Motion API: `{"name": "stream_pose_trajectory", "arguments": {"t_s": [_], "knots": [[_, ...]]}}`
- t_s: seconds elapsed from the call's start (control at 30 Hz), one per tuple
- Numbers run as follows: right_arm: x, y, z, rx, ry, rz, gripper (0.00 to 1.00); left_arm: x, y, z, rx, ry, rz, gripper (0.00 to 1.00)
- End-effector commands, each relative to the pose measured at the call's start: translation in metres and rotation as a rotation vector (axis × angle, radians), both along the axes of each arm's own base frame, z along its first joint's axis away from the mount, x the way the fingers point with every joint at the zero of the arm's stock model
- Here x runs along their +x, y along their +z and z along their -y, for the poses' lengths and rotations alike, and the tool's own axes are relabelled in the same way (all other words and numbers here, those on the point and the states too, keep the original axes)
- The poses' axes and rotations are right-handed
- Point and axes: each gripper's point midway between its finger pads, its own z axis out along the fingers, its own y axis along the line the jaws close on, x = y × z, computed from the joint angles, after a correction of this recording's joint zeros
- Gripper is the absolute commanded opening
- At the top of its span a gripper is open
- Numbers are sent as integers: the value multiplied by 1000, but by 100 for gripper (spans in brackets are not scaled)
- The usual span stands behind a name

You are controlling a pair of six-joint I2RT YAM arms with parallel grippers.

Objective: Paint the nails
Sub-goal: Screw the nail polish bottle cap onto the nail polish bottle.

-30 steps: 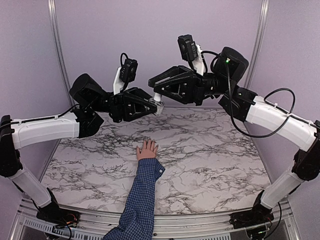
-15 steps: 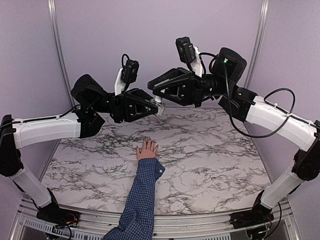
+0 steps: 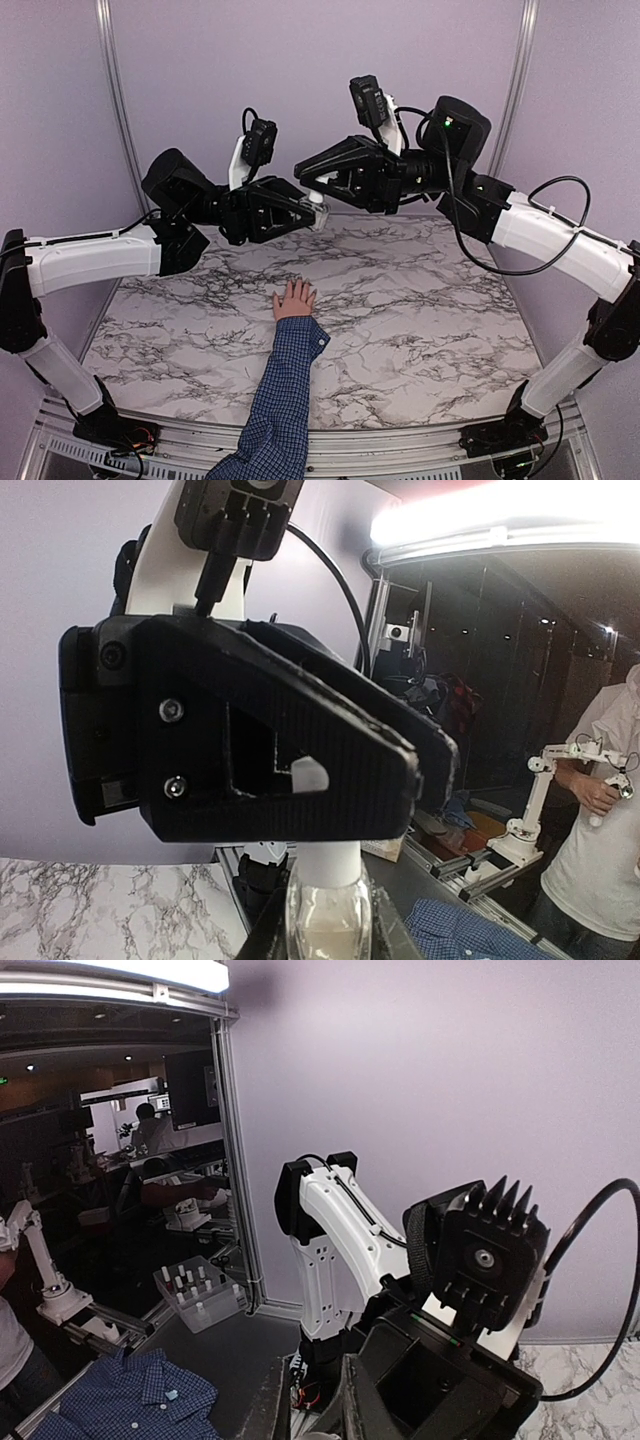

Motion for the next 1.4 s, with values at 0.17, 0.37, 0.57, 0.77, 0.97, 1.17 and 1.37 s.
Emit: {"name": "stream_pose_trajectory", "arguments": {"t_s": [0.17, 0.37, 0.57, 0.77, 0.97, 1.17, 1.37], "knots": [[7, 11, 2, -13, -86, -19, 0, 33, 19, -14, -126, 222, 60, 0], [17, 11, -1, -30, -130, -44, 0, 44, 19, -16, -141, 326, 98, 0], [25, 10, -3, -42, -171, -61, 0, 58, 17, -19, -148, 451, 132, 0], [33, 7, -6, -61, -211, -75, 0, 72, 14, -25, -141, 577, 162, 0], [42, 4, -9, -73, -255, -86, 0, 88, 12, -35, -136, 725, 198, 0], [54, -1, -11, -92, -314, -108, 0, 104, 8, -47, -123, 869, 230, 0], [73, -10, -15, -112, -407, -161, 0, 116, 6, -56, -114, 987, 256, 0]]}}
